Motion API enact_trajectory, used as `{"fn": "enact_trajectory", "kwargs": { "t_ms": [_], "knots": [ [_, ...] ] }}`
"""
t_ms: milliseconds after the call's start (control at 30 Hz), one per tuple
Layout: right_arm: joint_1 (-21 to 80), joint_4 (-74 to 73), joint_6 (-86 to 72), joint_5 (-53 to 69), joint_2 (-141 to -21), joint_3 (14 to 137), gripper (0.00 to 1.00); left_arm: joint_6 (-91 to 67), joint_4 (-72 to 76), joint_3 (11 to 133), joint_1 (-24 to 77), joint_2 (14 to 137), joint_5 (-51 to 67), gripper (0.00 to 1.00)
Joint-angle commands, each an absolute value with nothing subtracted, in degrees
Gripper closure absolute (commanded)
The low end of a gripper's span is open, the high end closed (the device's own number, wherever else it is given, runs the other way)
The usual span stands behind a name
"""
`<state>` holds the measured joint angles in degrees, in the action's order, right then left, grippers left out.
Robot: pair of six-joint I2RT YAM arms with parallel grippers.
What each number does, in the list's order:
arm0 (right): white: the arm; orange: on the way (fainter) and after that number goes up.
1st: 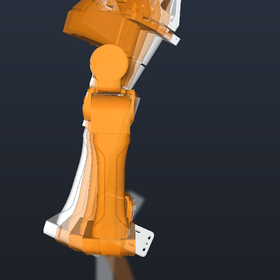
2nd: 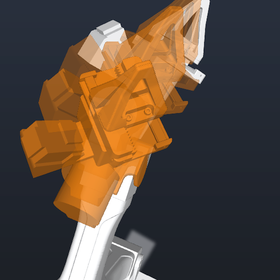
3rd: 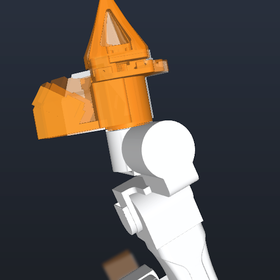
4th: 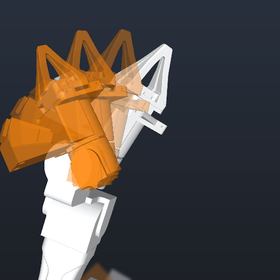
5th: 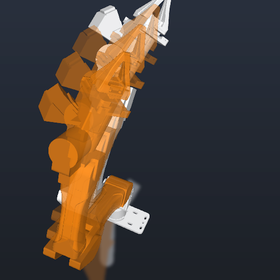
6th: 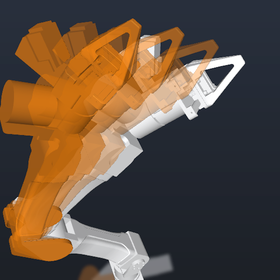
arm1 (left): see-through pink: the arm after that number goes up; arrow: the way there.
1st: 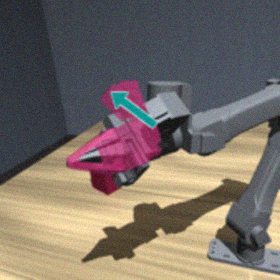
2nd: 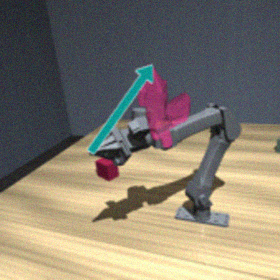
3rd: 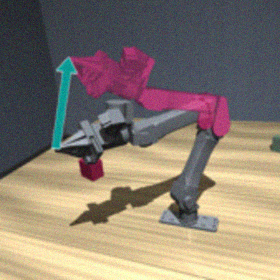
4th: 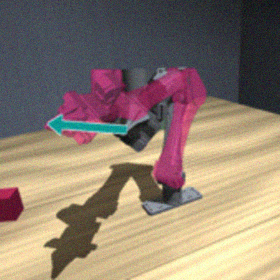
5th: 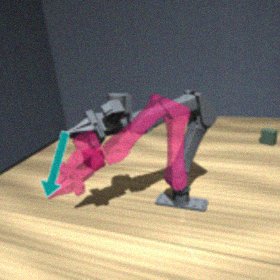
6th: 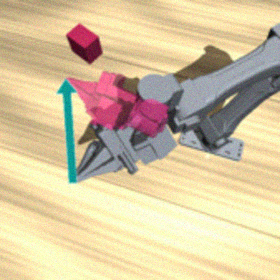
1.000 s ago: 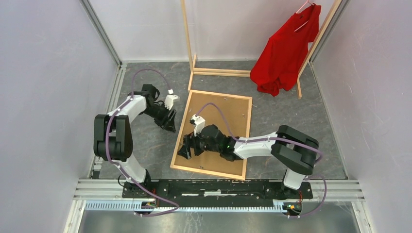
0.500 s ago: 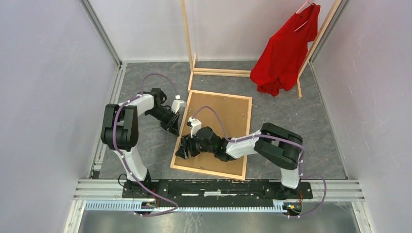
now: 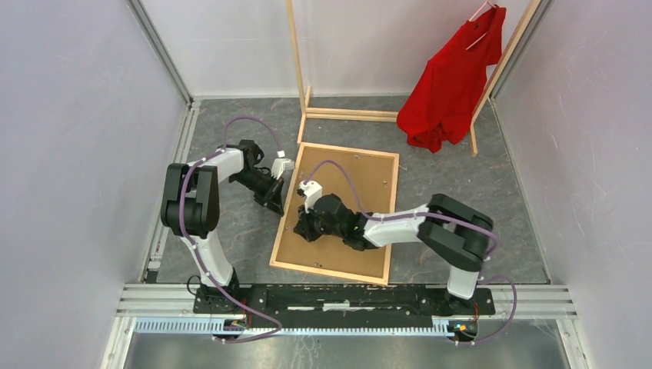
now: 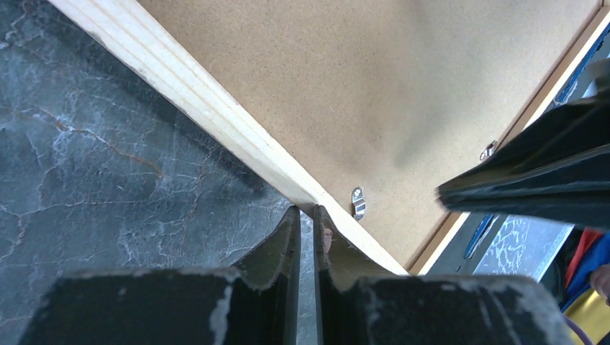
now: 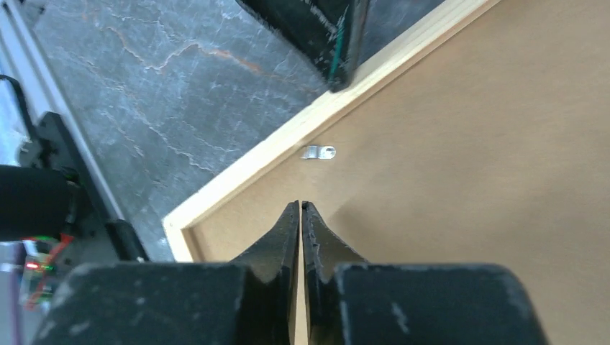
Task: Put the photo into the frame
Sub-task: Place the photo frame item in the photo frame, then install the photo frame at the center of the board.
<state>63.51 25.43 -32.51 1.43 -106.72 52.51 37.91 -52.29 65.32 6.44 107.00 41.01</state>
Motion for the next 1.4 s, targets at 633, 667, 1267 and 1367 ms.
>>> {"fn": "enact_trajectory", "kwargs": {
  "t_ms": [633,667,1267,1367],
  "knots": [
    [76.8,35.7,5.4,-24.3,-108.4,51.0,1.00,38.5,-50.5,64.3,6.8,106.2,37.5,0.93],
    [76.8,35.8,5.4,-24.4,-109.0,51.5,1.00,38.5,-50.5,64.2,6.8,105.9,37.5,0.93],
    [76.8,33.7,4.1,-26.1,-115.2,57.2,1.00,40.3,-52.1,63.9,6.8,105.6,37.4,0.94],
    [76.7,33.7,4.1,-26.1,-115.5,57.6,1.00,40.5,-52.1,63.9,6.8,105.9,37.2,0.94]
  ]
}}
